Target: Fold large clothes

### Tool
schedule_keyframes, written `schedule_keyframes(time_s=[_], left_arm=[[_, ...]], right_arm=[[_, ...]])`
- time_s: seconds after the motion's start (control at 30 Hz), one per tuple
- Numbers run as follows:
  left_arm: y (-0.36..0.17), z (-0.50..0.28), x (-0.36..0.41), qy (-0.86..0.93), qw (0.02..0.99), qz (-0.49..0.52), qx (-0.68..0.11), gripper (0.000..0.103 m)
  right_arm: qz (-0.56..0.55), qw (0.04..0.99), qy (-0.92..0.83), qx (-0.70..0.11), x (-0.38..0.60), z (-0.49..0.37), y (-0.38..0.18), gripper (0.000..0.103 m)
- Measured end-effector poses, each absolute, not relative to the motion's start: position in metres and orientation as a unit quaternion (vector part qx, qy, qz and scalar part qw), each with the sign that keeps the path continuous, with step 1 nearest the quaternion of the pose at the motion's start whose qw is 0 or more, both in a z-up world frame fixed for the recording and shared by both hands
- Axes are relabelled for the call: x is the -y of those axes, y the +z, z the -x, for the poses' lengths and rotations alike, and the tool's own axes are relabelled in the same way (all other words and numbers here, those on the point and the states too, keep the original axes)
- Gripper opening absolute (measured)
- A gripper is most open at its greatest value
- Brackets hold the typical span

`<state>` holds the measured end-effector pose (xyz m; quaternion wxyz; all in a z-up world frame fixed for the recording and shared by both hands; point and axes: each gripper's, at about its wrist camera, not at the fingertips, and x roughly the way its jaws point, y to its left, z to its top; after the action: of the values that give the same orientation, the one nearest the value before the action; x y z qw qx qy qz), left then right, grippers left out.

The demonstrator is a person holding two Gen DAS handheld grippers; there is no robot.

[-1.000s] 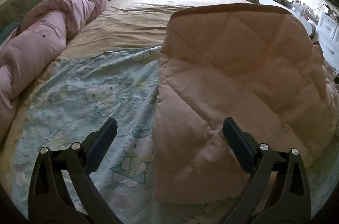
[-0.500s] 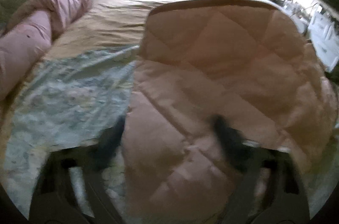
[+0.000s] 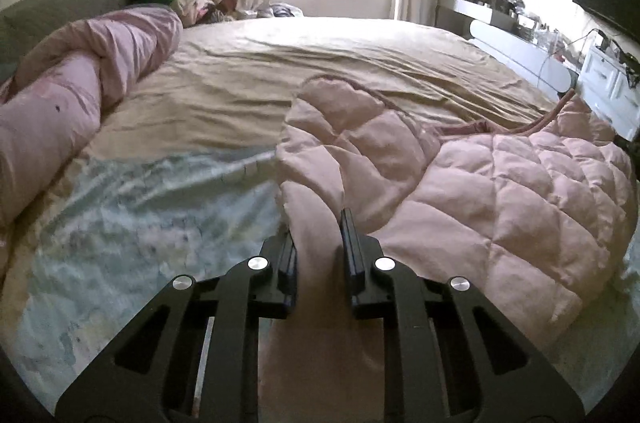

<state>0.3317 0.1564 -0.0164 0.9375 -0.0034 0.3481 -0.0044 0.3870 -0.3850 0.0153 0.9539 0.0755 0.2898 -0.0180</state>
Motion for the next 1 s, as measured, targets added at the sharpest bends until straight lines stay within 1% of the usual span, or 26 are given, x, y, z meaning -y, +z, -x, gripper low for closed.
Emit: schedule_keyframes(time_s=[0.1, 0.2, 0.27, 0.47, 0.63, 0.7, 0.73, 0.77, 0.8, 0.83, 0.87, 0.93, 0.97, 1.0], left_arm=[[-0.028, -0.35, -0.158, 0.01, 0.929, 0.005, -0.369, 0.011], [-0.046, -0.358, -0.164, 0.015, 0.921, 0.019, -0.39, 0.012], [-0.058, -0.362, -0.165, 0.018, 0.916, 0.011, -0.4, 0.013], [-0.079, -0.367, -0.161, 0.017, 0.912, 0.004, -0.41, 0.016], [-0.088, -0.365, -0.157, 0.019, 0.913, 0.018, -0.408, 0.016], [-0.085, -0.362, -0.155, 0.023, 0.913, 0.021, -0.407, 0.018], [-0.083, -0.36, -0.154, 0.025, 0.913, 0.018, -0.408, 0.019], [-0.08, -0.359, -0.154, 0.03, 0.912, 0.016, -0.408, 0.023], [-0.075, -0.356, -0.155, 0.034, 0.912, 0.016, -0.408, 0.031], [-0.072, -0.354, -0.156, 0.033, 0.911, 0.017, -0.41, 0.033], [-0.068, -0.352, -0.155, 0.033, 0.91, 0.014, -0.412, 0.036], [-0.056, -0.344, -0.149, 0.043, 0.914, -0.01, -0.402, 0.05], [-0.049, -0.339, -0.145, 0.046, 0.919, -0.019, -0.391, 0.061], [-0.04, -0.333, -0.138, 0.052, 0.924, -0.03, -0.379, 0.064]], right_arm=[[-0.079, 0.947, -0.034, -0.308, 0.382, -0.411, 0.007, 0.008], [-0.08, 0.937, -0.05, -0.336, 0.38, -0.43, -0.01, 0.008], [-0.074, 0.929, -0.061, -0.356, 0.378, -0.44, -0.026, 0.008], [-0.051, 0.913, -0.077, -0.398, 0.373, -0.452, -0.066, 0.009], [-0.046, 0.902, -0.081, -0.421, 0.375, -0.453, -0.081, 0.011], [-0.023, 0.901, -0.089, -0.425, 0.368, -0.452, -0.082, 0.013], [-0.012, 0.899, -0.092, -0.429, 0.365, -0.451, -0.082, 0.015], [-0.006, 0.899, -0.097, -0.427, 0.364, -0.448, -0.078, 0.017], [-0.006, 0.901, -0.099, -0.423, 0.364, -0.445, -0.074, 0.026], [-0.007, 0.904, -0.099, -0.416, 0.366, -0.44, -0.069, 0.033], [-0.01, 0.909, -0.101, -0.405, 0.367, -0.432, -0.062, 0.044], [-0.025, 0.921, -0.085, -0.379, 0.368, -0.413, -0.045, 0.048], [-0.027, 0.927, -0.082, -0.366, 0.366, -0.404, -0.037, 0.055], [-0.027, 0.935, -0.074, -0.346, 0.362, -0.39, -0.025, 0.063]])
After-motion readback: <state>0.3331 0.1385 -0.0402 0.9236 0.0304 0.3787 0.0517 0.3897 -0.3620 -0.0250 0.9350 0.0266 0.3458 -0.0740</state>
